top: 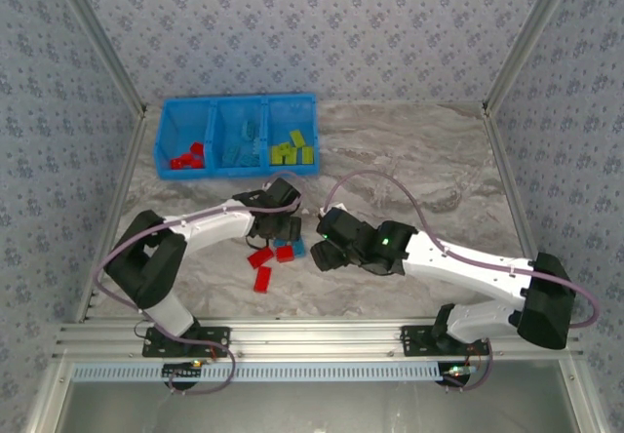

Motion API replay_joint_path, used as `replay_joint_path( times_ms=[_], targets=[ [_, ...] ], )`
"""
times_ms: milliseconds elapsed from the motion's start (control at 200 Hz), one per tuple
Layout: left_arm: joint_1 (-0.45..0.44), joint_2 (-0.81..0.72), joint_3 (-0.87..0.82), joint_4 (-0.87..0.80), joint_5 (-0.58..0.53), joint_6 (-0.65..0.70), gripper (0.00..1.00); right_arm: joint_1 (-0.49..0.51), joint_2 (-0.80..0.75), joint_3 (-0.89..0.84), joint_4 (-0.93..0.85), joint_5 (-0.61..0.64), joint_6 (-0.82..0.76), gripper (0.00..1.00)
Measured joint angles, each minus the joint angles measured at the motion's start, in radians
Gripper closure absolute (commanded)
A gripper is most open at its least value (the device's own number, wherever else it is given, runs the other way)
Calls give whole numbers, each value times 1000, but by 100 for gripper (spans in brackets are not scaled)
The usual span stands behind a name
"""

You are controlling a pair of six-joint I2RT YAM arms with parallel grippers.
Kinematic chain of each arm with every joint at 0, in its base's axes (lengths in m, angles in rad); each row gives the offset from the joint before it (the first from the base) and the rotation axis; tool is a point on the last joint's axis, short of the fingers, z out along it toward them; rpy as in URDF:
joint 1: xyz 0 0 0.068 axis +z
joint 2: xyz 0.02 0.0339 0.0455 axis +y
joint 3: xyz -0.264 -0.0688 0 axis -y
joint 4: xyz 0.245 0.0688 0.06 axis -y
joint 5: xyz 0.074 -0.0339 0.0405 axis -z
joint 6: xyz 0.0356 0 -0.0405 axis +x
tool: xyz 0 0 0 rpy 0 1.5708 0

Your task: Sort the legos into containers by color

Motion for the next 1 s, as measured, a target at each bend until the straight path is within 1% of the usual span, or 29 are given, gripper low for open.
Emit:
replay_joint_path(
  times_ms=[155,325,475,515,620,725,854,999],
  targets=[
    [2,40,26,31,0,5,31,5,19,5,0,5,4,24],
    [10,78,35,56,0,-2,42,16,32,11,-1,8,6,24],
    [15,83,34,53,0,-9,57,20,38,27,-4,10,13,24],
    [15,83,33,53,0,-7,59,22,39,33,-4,11,15,24],
    [15,73,13,54,-6,-15,62,34,39,44,-2,10,15,24],
    [15,20,-23,45,-22,-23,64,47,39,52,4,7,16,24],
    [18,-109,-37,23,-66,-23,65,63,39,64,9,14,19,24],
    [40,-278,-35,37,-160,3,67,74,33,82,16,50,23,24]
  ],
)
